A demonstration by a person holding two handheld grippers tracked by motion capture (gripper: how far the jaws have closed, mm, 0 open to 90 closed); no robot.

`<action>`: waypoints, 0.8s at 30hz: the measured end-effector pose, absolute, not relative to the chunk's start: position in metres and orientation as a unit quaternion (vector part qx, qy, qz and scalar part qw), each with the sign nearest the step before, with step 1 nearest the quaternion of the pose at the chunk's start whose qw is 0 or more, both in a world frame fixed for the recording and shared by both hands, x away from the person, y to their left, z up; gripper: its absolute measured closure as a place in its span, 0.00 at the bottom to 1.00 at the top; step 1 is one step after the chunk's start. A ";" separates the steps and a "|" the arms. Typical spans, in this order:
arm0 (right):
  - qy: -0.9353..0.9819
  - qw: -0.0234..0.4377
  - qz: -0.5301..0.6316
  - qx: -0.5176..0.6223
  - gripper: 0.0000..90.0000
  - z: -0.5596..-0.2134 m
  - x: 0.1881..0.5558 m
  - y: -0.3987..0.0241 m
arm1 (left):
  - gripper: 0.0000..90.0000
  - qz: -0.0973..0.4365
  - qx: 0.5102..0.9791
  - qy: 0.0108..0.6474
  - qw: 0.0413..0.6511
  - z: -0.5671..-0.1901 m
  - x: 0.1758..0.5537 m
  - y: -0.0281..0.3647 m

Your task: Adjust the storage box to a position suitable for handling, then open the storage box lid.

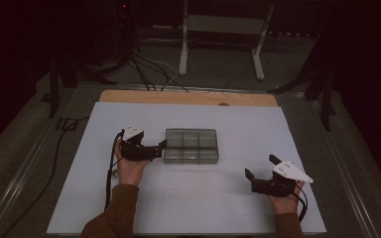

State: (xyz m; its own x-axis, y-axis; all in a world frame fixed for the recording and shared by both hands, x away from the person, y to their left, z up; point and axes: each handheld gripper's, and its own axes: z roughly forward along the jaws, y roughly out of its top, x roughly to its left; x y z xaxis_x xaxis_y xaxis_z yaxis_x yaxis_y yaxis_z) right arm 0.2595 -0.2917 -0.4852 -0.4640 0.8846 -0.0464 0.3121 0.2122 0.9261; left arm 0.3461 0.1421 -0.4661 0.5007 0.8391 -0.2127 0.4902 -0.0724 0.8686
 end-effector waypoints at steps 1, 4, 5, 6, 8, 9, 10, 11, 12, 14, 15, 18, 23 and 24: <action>0.716 0.306 0.468 0.418 0.00 -0.485 0.259 -0.292 | 0.03 0.176 0.711 0.468 0.495 -0.466 0.346 0.142; 0.716 0.306 0.469 0.418 0.00 -0.485 0.259 -0.292 | 0.03 0.170 0.720 0.449 0.500 -0.463 0.339 0.137; 0.716 0.306 0.468 0.418 0.00 -0.485 0.259 -0.292 | 0.04 0.167 0.725 0.441 0.502 -0.461 0.335 0.135; 0.716 0.306 0.468 0.418 0.00 -0.485 0.259 -0.292 | 0.06 0.167 0.725 0.441 0.502 -0.461 0.335 0.135; 0.716 0.306 0.468 0.418 0.00 -0.485 0.259 -0.292 | 0.07 0.167 0.732 0.431 0.500 -0.460 0.332 0.132; 0.715 0.305 0.469 0.420 0.00 -0.485 0.259 -0.292 | 0.10 0.166 0.736 0.427 0.499 -0.459 0.330 0.131; 0.715 0.305 0.469 0.420 0.00 -0.485 0.259 -0.292 | 0.10 0.165 0.738 0.426 0.496 -0.459 0.329 0.129; 0.714 0.306 0.471 0.418 0.00 -0.485 0.259 -0.292 | 0.19 0.166 0.739 0.425 0.496 -0.458 0.327 0.128; 0.714 0.307 0.470 0.418 0.00 -0.485 0.259 -0.292 | 0.25 0.160 0.745 0.418 0.494 -0.457 0.324 0.127; 0.714 0.307 0.470 0.418 0.00 -0.485 0.259 -0.292 | 0.53 0.158 0.748 0.408 0.499 -0.457 0.322 0.127; 0.714 0.307 0.470 0.418 0.00 -0.485 0.259 -0.292 | 0.64 0.146 0.754 0.394 0.505 -0.457 0.320 0.128; 0.714 0.306 0.470 0.418 0.00 -0.485 0.259 -0.292 | 0.82 0.129 0.759 0.386 0.507 -0.457 0.318 0.127; 0.713 0.306 0.471 0.419 0.00 -0.484 0.259 -0.293 | 1.00 0.135 0.776 0.373 0.490 -0.459 0.313 0.121; 0.714 0.306 0.471 0.419 0.00 -0.484 0.259 -0.292 | 1.00 0.136 0.778 0.373 0.488 -0.460 0.312 0.120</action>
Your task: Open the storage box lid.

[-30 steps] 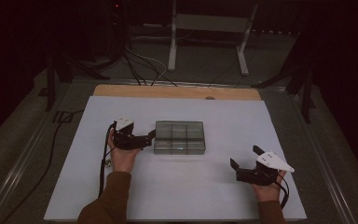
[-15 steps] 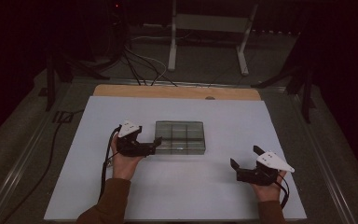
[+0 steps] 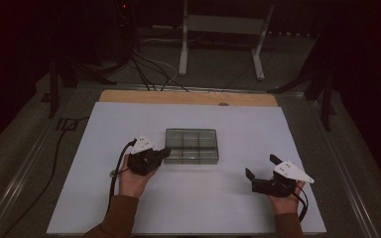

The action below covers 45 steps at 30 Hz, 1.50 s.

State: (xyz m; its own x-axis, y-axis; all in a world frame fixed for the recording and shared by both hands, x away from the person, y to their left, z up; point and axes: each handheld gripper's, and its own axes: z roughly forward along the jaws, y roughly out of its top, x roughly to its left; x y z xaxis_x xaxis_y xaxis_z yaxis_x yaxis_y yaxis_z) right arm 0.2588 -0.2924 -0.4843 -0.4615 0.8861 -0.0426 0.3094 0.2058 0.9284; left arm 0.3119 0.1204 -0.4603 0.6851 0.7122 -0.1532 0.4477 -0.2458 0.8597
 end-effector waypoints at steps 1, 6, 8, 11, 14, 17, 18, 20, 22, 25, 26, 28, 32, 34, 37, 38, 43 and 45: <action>0.714 0.306 0.471 0.419 0.00 -0.484 0.259 -0.292 | 1.00 0.133 0.779 0.373 0.486 -0.461 0.312 0.120; 0.714 0.306 0.471 0.419 0.00 -0.484 0.259 -0.293 | 1.00 0.127 0.785 0.377 0.475 -0.470 0.309 0.121; 0.713 0.306 0.471 0.419 0.00 -0.484 0.259 -0.293 | 1.00 0.125 0.786 0.381 0.471 -0.474 0.309 0.122; 0.713 0.306 0.471 0.419 0.00 -0.484 0.259 -0.293 | 1.00 0.128 0.789 0.385 0.461 -0.479 0.307 0.124; 0.713 0.306 0.471 0.419 0.00 -0.484 0.259 -0.293 | 1.00 0.128 0.791 0.388 0.455 -0.484 0.306 0.125; 0.713 0.306 0.471 0.419 0.00 -0.484 0.259 -0.293 | 1.00 0.131 0.795 0.390 0.445 -0.488 0.306 0.125; 0.713 0.306 0.471 0.419 0.00 -0.484 0.259 -0.293 | 1.00 0.132 0.796 0.391 0.443 -0.489 0.306 0.125; 0.713 0.307 0.471 0.419 0.00 -0.484 0.259 -0.293 | 1.00 0.132 0.797 0.391 0.441 -0.491 0.306 0.125; 0.713 0.307 0.472 0.419 0.00 -0.484 0.259 -0.293 | 1.00 0.133 0.799 0.391 0.438 -0.492 0.306 0.125; 0.713 0.306 0.472 0.418 0.00 -0.484 0.259 -0.293 | 1.00 0.134 0.801 0.392 0.433 -0.494 0.306 0.126; 0.713 0.306 0.472 0.419 0.00 -0.484 0.259 -0.293 | 1.00 0.134 0.801 0.393 0.432 -0.495 0.306 0.126; 0.713 0.306 0.472 0.419 0.00 -0.484 0.259 -0.293 | 1.00 0.135 0.803 0.393 0.427 -0.496 0.306 0.127; 0.713 0.306 0.472 0.419 0.00 -0.484 0.259 -0.293 | 1.00 0.136 0.803 0.397 0.423 -0.499 0.307 0.129; 0.713 0.305 0.472 0.419 0.00 -0.484 0.259 -0.292 | 1.00 0.137 0.803 0.400 0.420 -0.500 0.307 0.130; 0.713 0.306 0.472 0.418 0.00 -0.484 0.259 -0.292 | 1.00 0.139 0.802 0.404 0.418 -0.502 0.309 0.130; 0.713 0.306 0.472 0.418 0.00 -0.484 0.259 -0.292 | 1.00 0.140 0.802 0.405 0.416 -0.502 0.309 0.131; 0.713 0.306 0.472 0.419 0.00 -0.484 0.259 -0.292 | 1.00 0.142 0.802 0.409 0.412 -0.504 0.311 0.131; 0.713 0.306 0.472 0.419 0.00 -0.484 0.259 -0.292 | 1.00 0.142 0.802 0.410 0.411 -0.505 0.312 0.131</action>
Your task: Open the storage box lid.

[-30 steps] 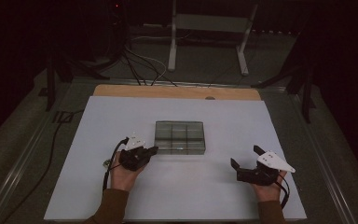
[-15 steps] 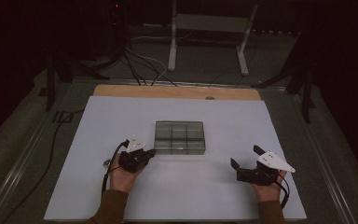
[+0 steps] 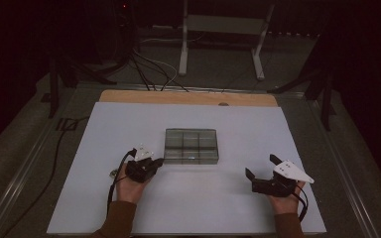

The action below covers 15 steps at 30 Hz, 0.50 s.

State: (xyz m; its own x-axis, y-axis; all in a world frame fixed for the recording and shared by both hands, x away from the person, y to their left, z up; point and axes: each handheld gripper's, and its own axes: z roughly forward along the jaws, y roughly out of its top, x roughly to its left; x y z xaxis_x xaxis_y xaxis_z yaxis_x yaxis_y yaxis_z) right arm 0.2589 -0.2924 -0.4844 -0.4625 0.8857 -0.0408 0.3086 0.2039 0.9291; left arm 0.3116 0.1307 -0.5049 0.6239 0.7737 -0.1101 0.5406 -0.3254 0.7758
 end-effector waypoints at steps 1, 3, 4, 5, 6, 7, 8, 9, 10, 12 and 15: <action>0.713 0.306 0.472 0.418 0.00 -0.484 0.259 -0.292 | 1.00 0.142 0.802 0.410 0.411 -0.505 0.312 0.130; 0.713 0.306 0.472 0.418 0.00 -0.484 0.259 -0.293 | 1.00 0.143 0.801 0.410 0.411 -0.505 0.312 0.130; 0.713 0.307 0.472 0.418 0.00 -0.484 0.259 -0.293 | 1.00 0.143 0.801 0.410 0.413 -0.505 0.312 0.130; 0.713 0.307 0.472 0.418 0.00 -0.484 0.259 -0.293 | 1.00 0.143 0.800 0.411 0.414 -0.505 0.312 0.130; 0.713 0.307 0.472 0.418 0.00 -0.484 0.259 -0.293 | 1.00 0.143 0.800 0.411 0.414 -0.505 0.312 0.130; 0.713 0.307 0.472 0.418 0.00 -0.484 0.259 -0.293 | 1.00 0.142 0.800 0.412 0.414 -0.505 0.312 0.130; 0.713 0.307 0.472 0.418 0.00 -0.484 0.259 -0.293 | 1.00 0.143 0.800 0.411 0.413 -0.505 0.313 0.130; 0.713 0.307 0.472 0.418 0.00 -0.484 0.259 -0.293 | 1.00 0.143 0.800 0.411 0.414 -0.505 0.312 0.130; 0.713 0.307 0.472 0.418 0.00 -0.484 0.259 -0.293 | 1.00 0.143 0.800 0.411 0.414 -0.505 0.312 0.130; 0.713 0.307 0.472 0.418 0.00 -0.484 0.259 -0.292 | 1.00 0.143 0.798 0.412 0.416 -0.505 0.313 0.130; 0.713 0.307 0.471 0.418 0.00 -0.484 0.259 -0.292 | 1.00 0.143 0.796 0.413 0.418 -0.505 0.313 0.130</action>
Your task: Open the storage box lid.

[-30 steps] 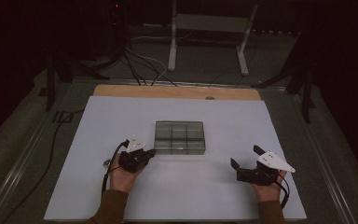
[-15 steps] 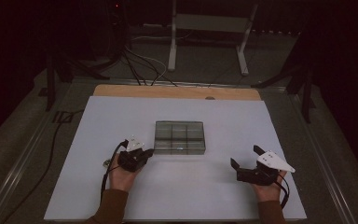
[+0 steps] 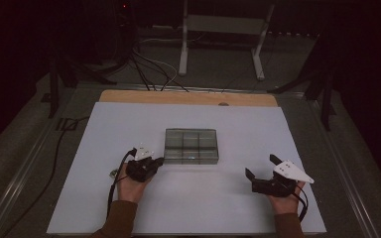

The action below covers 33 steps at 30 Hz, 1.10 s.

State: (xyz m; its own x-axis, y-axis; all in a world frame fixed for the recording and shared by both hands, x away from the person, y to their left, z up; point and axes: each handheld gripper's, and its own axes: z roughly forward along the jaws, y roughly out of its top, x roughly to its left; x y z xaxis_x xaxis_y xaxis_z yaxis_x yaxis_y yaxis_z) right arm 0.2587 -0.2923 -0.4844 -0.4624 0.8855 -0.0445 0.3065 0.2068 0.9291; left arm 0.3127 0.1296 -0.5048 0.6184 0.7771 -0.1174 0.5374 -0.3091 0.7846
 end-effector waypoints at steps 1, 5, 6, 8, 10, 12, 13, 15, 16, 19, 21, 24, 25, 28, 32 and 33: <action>0.713 0.307 0.471 0.418 0.00 -0.484 0.259 -0.292 | 1.00 0.143 0.796 0.413 0.419 -0.505 0.313 0.130; 0.713 0.307 0.472 0.418 0.00 -0.484 0.259 -0.292 | 1.00 0.142 0.794 0.414 0.422 -0.504 0.312 0.129; 0.713 0.307 0.472 0.418 0.00 -0.484 0.259 -0.292 | 1.00 0.142 0.793 0.414 0.424 -0.504 0.312 0.129; 0.713 0.307 0.472 0.418 0.00 -0.484 0.259 -0.292 | 1.00 0.145 0.794 0.413 0.423 -0.503 0.312 0.127; 0.713 0.307 0.472 0.418 0.00 -0.484 0.259 -0.292 | 1.00 0.146 0.792 0.413 0.425 -0.502 0.313 0.126; 0.713 0.307 0.472 0.418 0.00 -0.484 0.259 -0.293 | 1.00 0.146 0.791 0.413 0.427 -0.501 0.313 0.126; 0.713 0.307 0.472 0.417 0.00 -0.484 0.259 -0.293 | 1.00 0.148 0.790 0.414 0.428 -0.500 0.314 0.125; 0.713 0.307 0.472 0.417 0.00 -0.484 0.259 -0.293 | 1.00 0.149 0.788 0.415 0.429 -0.498 0.314 0.124; 0.713 0.307 0.472 0.417 0.00 -0.484 0.259 -0.292 | 1.00 0.150 0.787 0.415 0.430 -0.498 0.315 0.124; 0.713 0.307 0.473 0.417 0.00 -0.484 0.259 -0.292 | 1.00 0.153 0.785 0.417 0.431 -0.495 0.316 0.123; 0.713 0.307 0.473 0.417 0.00 -0.484 0.259 -0.292 | 1.00 0.154 0.783 0.418 0.434 -0.493 0.318 0.122; 0.713 0.307 0.473 0.417 0.00 -0.484 0.259 -0.292 | 1.00 0.156 0.780 0.420 0.437 -0.490 0.321 0.120; 0.713 0.307 0.473 0.417 0.00 -0.484 0.259 -0.292 | 1.00 0.156 0.780 0.420 0.437 -0.488 0.322 0.119; 0.713 0.307 0.474 0.416 0.00 -0.484 0.259 -0.292 | 1.00 0.159 0.777 0.422 0.439 -0.485 0.325 0.118; 0.712 0.309 0.475 0.415 0.00 -0.484 0.258 -0.292 | 1.00 0.160 0.774 0.425 0.440 -0.481 0.329 0.115; 0.712 0.309 0.475 0.415 0.00 -0.484 0.258 -0.292 | 1.00 0.160 0.773 0.426 0.443 -0.481 0.330 0.115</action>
